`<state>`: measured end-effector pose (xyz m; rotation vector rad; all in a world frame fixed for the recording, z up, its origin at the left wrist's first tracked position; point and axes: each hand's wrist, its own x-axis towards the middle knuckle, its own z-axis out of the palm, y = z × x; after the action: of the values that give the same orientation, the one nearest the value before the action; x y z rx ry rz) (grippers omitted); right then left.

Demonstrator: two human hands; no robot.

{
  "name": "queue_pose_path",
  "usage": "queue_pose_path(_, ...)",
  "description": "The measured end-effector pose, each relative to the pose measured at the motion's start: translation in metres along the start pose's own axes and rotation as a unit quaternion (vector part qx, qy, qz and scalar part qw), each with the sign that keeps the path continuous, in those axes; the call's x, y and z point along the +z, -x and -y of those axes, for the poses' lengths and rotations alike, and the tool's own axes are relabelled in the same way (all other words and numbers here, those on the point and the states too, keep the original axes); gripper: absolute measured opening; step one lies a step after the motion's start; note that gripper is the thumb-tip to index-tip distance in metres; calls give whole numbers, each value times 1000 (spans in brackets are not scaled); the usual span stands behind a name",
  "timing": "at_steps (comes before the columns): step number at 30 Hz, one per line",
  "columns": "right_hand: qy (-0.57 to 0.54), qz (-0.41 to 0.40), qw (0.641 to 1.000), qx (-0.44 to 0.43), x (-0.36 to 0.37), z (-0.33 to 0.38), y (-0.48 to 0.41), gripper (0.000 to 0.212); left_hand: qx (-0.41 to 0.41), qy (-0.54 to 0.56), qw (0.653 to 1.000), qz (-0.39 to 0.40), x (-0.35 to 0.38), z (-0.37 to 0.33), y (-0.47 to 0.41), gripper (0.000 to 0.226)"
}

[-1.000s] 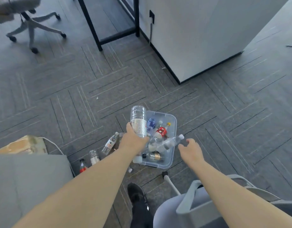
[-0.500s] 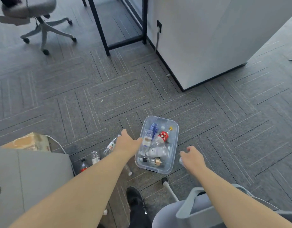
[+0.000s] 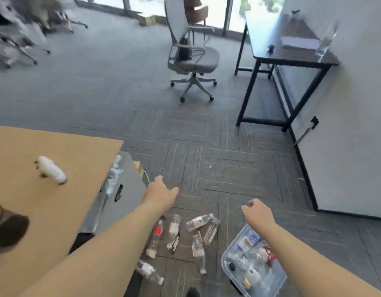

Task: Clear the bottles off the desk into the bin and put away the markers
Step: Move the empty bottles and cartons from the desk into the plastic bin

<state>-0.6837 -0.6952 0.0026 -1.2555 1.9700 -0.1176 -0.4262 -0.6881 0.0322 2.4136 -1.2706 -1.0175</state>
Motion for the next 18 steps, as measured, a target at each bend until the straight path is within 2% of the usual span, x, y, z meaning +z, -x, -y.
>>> queue_pose_path(2,34,2,997,-73,15,64,21,34,-23,41,998,-49,-57,39,8,70)
queue_pose_path(5,65,17,983,-170,54,158,70,28,-72,110,982,-137,-142,115,39,61)
queue_pose_path(9,104,59,947,-297,144,259,170,32,-153,138,949,-240,-230,247,108,58)
queue_pose_path(11,130,102,922,-351,202,292,232,41,-204,145,927,-280,-259,323,150,60)
queue_pose_path(13,155,141,891,-403,261,314,296,38,-257,154,906,-300,-276,397,194,62)
queue_pose_path(15,195,167,847,-465,321,324,357,29,-309,168,881,-318,-283,466,237,59)
queue_pose_path(18,251,212,790,-518,402,322,431,40,-366,178,850,-334,-281,545,293,58)
